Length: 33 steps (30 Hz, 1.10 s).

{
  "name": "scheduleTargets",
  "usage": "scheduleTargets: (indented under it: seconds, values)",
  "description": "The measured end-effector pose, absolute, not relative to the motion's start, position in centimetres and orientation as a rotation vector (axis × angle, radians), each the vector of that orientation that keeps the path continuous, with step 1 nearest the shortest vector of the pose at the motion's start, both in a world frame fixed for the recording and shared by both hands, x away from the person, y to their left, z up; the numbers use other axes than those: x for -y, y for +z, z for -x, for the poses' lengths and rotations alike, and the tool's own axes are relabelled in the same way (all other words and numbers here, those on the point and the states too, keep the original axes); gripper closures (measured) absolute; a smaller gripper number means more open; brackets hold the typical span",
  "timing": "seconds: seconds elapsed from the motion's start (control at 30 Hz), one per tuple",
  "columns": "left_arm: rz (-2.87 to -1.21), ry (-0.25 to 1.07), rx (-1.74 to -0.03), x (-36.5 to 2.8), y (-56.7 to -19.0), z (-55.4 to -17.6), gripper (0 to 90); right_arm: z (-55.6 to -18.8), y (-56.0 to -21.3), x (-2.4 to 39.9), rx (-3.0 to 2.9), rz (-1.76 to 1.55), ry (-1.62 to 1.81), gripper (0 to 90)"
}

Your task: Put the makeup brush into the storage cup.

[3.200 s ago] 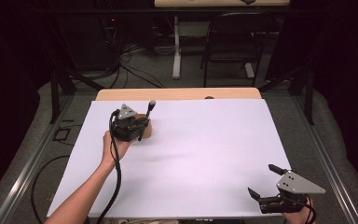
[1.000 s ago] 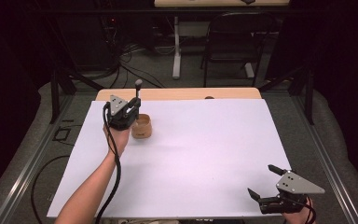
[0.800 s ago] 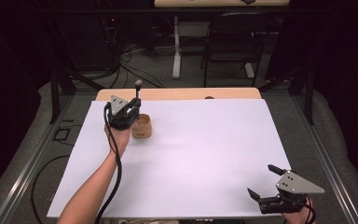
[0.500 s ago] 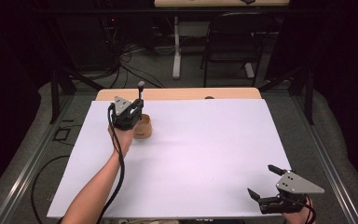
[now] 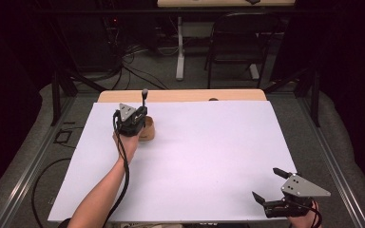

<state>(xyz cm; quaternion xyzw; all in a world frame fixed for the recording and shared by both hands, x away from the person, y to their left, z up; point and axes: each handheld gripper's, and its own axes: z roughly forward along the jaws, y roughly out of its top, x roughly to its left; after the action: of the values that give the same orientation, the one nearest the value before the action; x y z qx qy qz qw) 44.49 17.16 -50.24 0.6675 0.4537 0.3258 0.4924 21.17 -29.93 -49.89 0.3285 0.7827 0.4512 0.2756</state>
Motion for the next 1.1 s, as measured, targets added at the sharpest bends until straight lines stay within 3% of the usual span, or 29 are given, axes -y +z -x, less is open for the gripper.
scheduleTargets:
  seconds: [0.43,0.5,0.53,0.67,0.7,0.8,0.83,1.1]
  values:
    - [-1.648,0.768,-1.104,-17.12,-50.63,-44.61,76.1,-21.14,-49.89,29.94,-2.103,-0.882,1.216,0.0]
    - [-1.654,0.764,-1.103,-17.15,-50.61,-44.62,71.7,-21.14,-49.90,29.93,-2.103,-0.882,1.215,0.0]
    - [-1.681,0.756,-1.098,-17.23,-50.55,-44.63,62.5,-21.12,-49.89,29.93,-2.102,-0.881,1.215,0.0]
    - [-1.686,0.758,-1.109,-17.30,-50.53,-44.64,51.9,-21.13,-49.89,29.95,-2.102,-0.881,1.215,0.0]
    - [-1.682,0.761,-1.119,-17.37,-50.50,-44.63,44.4,-21.12,-49.88,29.93,-2.103,-0.881,1.214,0.0]
    - [-1.684,0.764,-1.127,-17.42,-50.45,-44.61,38.1,-21.12,-49.88,29.92,-2.103,-0.881,1.214,0.0]
    - [-1.687,0.768,-1.127,-17.46,-50.40,-44.59,31.5,-21.12,-49.88,29.94,-2.102,-0.882,1.214,0.0]
    - [-1.696,0.770,-1.126,-17.66,-50.10,-44.43,22.0,-21.08,-49.87,29.95,-2.102,-0.883,1.212,0.0]
